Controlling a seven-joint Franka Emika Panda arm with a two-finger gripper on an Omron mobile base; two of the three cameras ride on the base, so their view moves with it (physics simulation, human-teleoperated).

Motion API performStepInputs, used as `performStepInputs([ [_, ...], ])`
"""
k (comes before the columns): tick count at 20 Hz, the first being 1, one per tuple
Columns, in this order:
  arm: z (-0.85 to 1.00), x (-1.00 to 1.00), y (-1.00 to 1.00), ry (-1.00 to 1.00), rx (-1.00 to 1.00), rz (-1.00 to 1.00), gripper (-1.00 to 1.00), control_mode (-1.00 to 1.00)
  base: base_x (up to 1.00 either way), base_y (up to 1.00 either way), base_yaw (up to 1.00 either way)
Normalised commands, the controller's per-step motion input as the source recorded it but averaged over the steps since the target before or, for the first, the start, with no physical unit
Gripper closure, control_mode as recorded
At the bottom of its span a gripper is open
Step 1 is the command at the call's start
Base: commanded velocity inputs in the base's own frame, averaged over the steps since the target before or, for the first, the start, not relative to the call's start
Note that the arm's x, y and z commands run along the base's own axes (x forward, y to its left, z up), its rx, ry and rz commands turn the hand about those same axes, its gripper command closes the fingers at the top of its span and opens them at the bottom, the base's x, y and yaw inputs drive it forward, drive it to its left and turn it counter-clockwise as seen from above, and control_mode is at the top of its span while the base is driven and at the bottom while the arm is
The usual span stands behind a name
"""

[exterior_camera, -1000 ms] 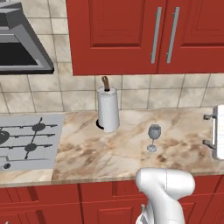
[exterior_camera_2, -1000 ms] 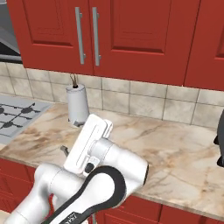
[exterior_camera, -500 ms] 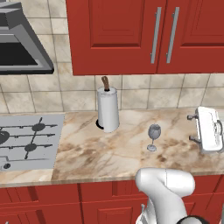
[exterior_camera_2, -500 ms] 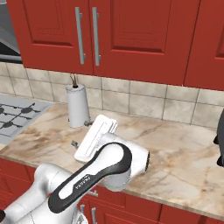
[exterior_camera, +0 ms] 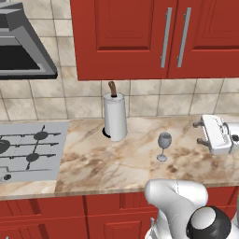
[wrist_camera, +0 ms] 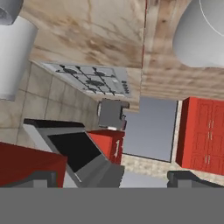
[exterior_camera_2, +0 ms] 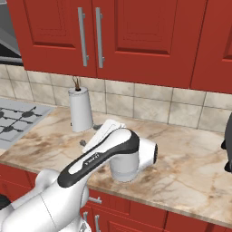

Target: Retrieve the wine glasses from the counter and place one next to each plate.

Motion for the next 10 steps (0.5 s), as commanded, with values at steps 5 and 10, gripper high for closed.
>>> performStepInputs([
  [5, -0.16, 0.07, -0.13, 0.01, 0.00, -0.01, -1.00, -1.00, 0.00, 0.00, 0.00],
  [10, -0.26, 0.08, -0.01, 0.05, -0.01, -0.02, -1.00, -1.00, 0.00, 0.00, 0.00],
])
